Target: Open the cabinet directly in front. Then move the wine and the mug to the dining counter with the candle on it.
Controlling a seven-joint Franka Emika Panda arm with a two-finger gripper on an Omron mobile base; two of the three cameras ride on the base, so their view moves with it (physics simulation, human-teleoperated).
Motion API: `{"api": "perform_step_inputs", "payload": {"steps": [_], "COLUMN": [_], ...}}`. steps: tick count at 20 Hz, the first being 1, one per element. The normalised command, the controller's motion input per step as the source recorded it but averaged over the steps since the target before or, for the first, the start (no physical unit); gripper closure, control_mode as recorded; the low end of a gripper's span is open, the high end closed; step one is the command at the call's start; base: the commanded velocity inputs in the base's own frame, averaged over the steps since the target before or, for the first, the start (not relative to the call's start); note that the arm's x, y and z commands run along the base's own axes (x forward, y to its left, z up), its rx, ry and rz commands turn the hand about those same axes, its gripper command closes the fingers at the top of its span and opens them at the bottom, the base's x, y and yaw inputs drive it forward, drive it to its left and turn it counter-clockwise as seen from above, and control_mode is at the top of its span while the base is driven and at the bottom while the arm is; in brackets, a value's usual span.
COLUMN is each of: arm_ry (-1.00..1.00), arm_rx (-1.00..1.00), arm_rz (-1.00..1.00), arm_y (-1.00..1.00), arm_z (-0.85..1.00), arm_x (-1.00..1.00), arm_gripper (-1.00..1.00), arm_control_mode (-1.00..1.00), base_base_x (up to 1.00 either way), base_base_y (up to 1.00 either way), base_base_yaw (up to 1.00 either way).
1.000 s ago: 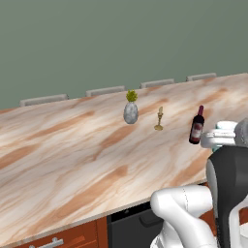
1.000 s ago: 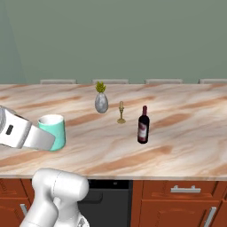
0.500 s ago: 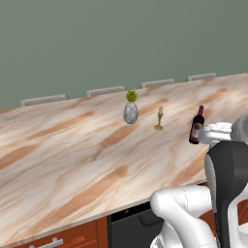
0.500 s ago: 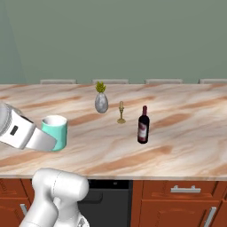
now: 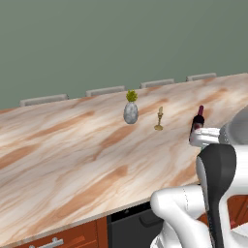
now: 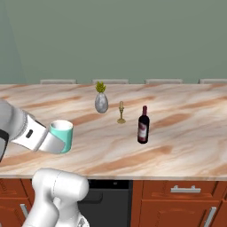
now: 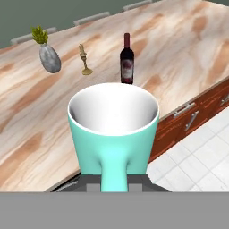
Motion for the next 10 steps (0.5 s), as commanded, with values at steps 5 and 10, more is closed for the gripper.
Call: {"api": "perform_step_inputs", "payload": {"steps": [5,10], "arm_ry": [-0.06,-0.06], "arm_rx": [0.00,0.00], "arm_rz": [0.00,0.00], "arm_y": [0.02,0.00], "arm_z": [-0.46,-0.32], "arm_x": [0.36,0.40], "arm_gripper": [1.00,1.00], "arm_control_mode": [-1.00,-1.00], "base_base_x": [0.00,0.00], "base_base_y": [0.00,0.00], "base_base_yaw": [0.00,0.00]}}
